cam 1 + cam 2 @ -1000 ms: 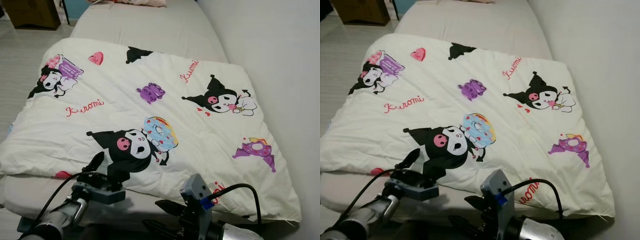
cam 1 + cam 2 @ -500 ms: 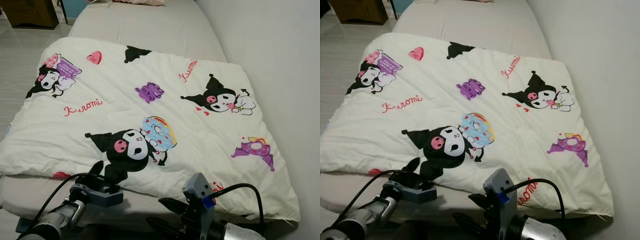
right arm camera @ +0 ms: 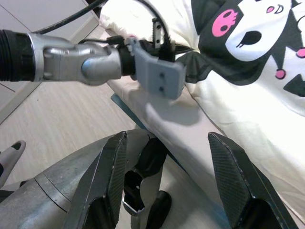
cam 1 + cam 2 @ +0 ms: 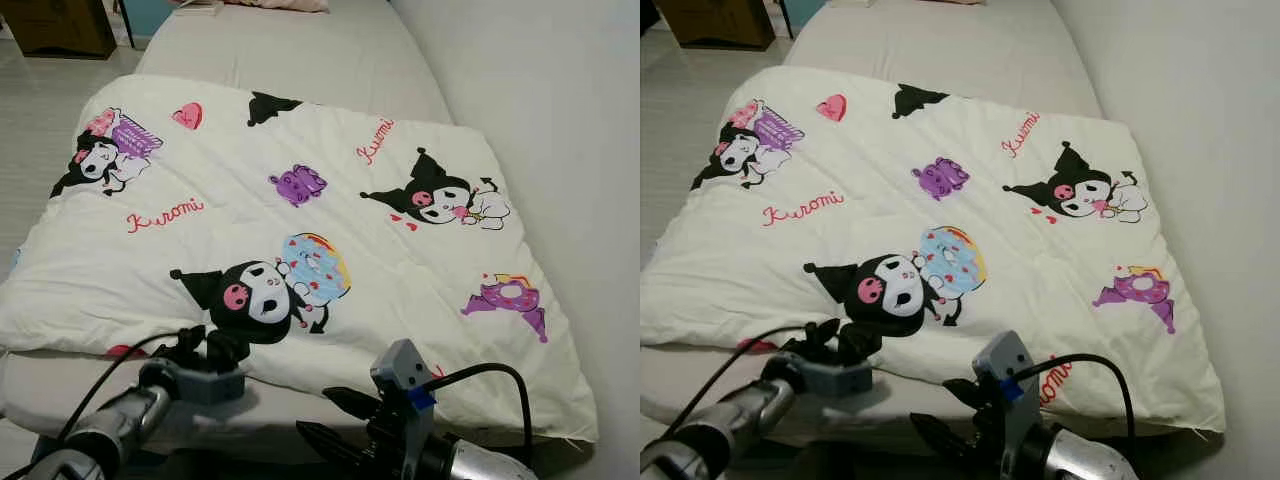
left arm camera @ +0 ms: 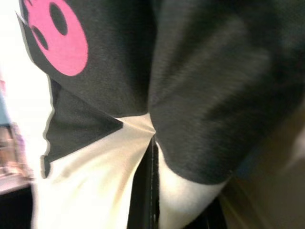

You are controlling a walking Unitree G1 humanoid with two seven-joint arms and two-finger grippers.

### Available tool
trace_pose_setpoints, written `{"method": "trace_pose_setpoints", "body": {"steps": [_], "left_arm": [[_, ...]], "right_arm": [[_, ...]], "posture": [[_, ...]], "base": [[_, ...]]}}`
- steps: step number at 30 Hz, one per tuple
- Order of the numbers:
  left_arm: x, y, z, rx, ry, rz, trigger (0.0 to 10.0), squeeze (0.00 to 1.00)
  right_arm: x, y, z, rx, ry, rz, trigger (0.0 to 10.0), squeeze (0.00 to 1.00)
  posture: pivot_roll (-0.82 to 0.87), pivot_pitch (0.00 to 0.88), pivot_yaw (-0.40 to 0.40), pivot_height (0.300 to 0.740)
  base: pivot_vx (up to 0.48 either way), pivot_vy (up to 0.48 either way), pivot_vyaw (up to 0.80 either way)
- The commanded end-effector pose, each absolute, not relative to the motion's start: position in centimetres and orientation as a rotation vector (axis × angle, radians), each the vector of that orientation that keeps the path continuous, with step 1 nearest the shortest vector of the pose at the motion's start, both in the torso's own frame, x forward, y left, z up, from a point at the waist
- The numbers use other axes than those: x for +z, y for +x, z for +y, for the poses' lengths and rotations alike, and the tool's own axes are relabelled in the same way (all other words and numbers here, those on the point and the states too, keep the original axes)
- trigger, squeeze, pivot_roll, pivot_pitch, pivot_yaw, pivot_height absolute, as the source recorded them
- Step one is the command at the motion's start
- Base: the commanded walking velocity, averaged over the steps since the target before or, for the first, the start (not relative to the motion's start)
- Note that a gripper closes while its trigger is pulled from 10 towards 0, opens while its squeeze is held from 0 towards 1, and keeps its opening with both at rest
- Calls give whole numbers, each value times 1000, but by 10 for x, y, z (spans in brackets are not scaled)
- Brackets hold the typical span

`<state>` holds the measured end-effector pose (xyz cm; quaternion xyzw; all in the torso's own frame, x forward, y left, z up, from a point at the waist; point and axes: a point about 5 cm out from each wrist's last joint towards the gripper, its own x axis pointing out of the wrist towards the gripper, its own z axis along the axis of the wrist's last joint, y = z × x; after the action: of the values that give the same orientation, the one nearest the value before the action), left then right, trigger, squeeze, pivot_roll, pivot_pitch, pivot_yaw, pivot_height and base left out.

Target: Clean up the room

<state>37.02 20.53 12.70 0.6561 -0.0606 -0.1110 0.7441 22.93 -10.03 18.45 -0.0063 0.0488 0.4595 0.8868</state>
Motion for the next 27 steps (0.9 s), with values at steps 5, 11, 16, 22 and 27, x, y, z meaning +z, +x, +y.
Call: {"method": "trace_pose_setpoints", "body": {"steps": [5, 11, 16, 22, 27], "left_arm": [[104, 358, 213, -418, 1291, 89, 0, 0], [102, 351, 207, -613, 1169, 190, 0, 0], [104, 341, 197, -777, 1044, 275, 0, 0], [105, 309, 180, -1041, 916, 429, 0, 0], [104, 283, 176, -1151, 859, 539, 0, 0]], "right_arm": [[179, 227, -103, 958, -9, 123, 10000, 0], [179, 227, -102, 966, -5, 121, 10000, 0], [178, 227, -101, 969, -3, 119, 10000, 0], [178, 228, -101, 968, 0, 119, 10000, 0], [177, 228, -102, 971, 1, 117, 10000, 0]], "posture": [[-5, 481, -44, 547], [-1, 479, -44, 547], [4, 478, -42, 547], [12, 475, -33, 547], [15, 474, -29, 547]], "base": [[0, 0, 0], [0, 0, 0], [0, 0, 0], [0, 0, 0], [0, 0, 0]]}}
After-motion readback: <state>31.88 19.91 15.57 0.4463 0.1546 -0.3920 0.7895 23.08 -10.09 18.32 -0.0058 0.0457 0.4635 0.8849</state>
